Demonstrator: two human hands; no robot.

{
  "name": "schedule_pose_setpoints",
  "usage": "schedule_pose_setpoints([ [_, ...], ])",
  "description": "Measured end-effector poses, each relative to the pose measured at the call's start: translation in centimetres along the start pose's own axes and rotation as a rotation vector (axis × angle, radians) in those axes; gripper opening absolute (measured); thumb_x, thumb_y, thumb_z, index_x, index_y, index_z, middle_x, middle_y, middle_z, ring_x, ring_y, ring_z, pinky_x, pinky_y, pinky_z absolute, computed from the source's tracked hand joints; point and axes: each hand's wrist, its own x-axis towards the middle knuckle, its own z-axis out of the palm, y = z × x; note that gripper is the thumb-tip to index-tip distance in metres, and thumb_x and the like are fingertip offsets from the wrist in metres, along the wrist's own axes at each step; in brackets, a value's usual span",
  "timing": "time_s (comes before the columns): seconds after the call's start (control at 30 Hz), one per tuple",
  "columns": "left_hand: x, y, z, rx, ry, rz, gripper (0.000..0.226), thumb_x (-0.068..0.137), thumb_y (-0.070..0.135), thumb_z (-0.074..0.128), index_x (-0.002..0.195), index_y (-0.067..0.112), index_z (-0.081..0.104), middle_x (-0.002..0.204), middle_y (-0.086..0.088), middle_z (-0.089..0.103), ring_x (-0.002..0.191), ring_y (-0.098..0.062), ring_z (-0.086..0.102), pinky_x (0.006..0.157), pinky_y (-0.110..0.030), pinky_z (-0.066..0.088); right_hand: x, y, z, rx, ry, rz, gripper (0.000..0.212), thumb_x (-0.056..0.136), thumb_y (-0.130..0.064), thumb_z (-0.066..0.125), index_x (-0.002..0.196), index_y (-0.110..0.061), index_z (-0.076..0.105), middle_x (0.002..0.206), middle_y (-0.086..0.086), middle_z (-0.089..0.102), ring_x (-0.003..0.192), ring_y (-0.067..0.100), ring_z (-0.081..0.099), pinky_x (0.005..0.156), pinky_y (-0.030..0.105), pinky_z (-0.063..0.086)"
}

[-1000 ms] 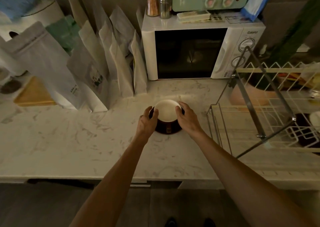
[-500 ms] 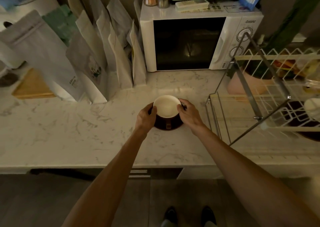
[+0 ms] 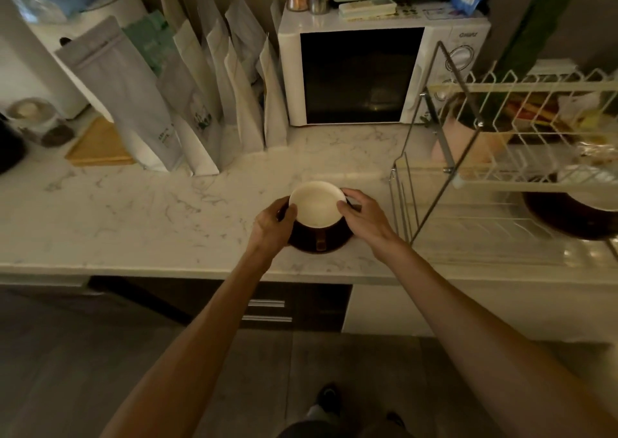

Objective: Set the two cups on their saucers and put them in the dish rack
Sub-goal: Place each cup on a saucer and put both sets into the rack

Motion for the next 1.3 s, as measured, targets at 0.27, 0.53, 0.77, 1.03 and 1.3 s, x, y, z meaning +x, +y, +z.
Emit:
schedule_pose_setpoints([
  [0.27, -7.3, -0.3, 0.5, 0.006, 0.008, -0.042, 0.039, 0.095, 0.035, 0.054, 0.133, 0.028, 0.051, 0.120, -0.013, 0.063, 0.098, -0.021, 0.062, 0.064, -0.033, 0.061, -7.2, 0.9, -2.5, 0.047, -0.108, -0.019, 0.039, 0.090, -0.033, 0.056, 0.129, -0.035, 0.053, 0.132, 0.002, 0.059, 0.121, 0.023, 0.054, 0.097, 0.049, 0.051],
  [0.53, -13.2, 0.6, 3.3, -0.033, 0.006, -0.108, 0.040, 0.093, 0.034, 0.057, 0.132, 0.028, 0.051, 0.104, -0.007, 0.065, 0.087, -0.016, 0.064, 0.056, -0.026, 0.060, -11.8, 2.6, -6.3, 0.054, -0.168, 0.009, 0.039, 0.089, -0.029, 0.058, 0.128, -0.034, 0.055, 0.127, 0.002, 0.059, 0.113, 0.024, 0.058, 0.082, 0.042, 0.059],
  [0.77, -16.0, 2.1, 7.4, -0.067, -0.074, -0.082, 0.040, 0.092, 0.036, 0.059, 0.130, 0.030, 0.052, 0.092, 0.005, 0.063, 0.084, -0.009, 0.064, 0.052, -0.021, 0.057, -14.4, 4.3, -11.5, 0.049, -0.142, 0.021, 0.038, 0.086, -0.027, 0.060, 0.123, -0.035, 0.058, 0.115, -0.004, 0.059, 0.107, 0.022, 0.058, 0.066, 0.036, 0.062],
  [1.03, -17.2, 5.8, 14.1, -0.068, -0.187, -0.020, 0.041, 0.093, 0.036, 0.057, 0.133, 0.030, 0.049, 0.107, -0.005, 0.065, 0.098, -0.020, 0.064, 0.054, -0.019, 0.057, -15.6, 6.3, -19.2, 0.057, -0.046, 0.060, 0.036, 0.084, -0.026, 0.061, 0.117, -0.041, 0.061, 0.106, -0.010, 0.061, 0.098, 0.016, 0.060, 0.050, 0.024, 0.057],
  [1.3, -15.0, 9.2, 19.8, -0.099, -0.221, 0.030, 0.042, 0.091, 0.035, 0.059, 0.132, 0.030, 0.052, 0.120, -0.007, 0.062, 0.102, -0.019, 0.062, 0.057, -0.021, 0.057, -13.5, 7.4, -24.8, 0.101, 0.071, 0.091, 0.030, 0.085, -0.025, 0.062, 0.106, -0.046, 0.062, 0.096, -0.025, 0.054, 0.085, 0.003, 0.056, 0.042, 0.017, 0.050],
])
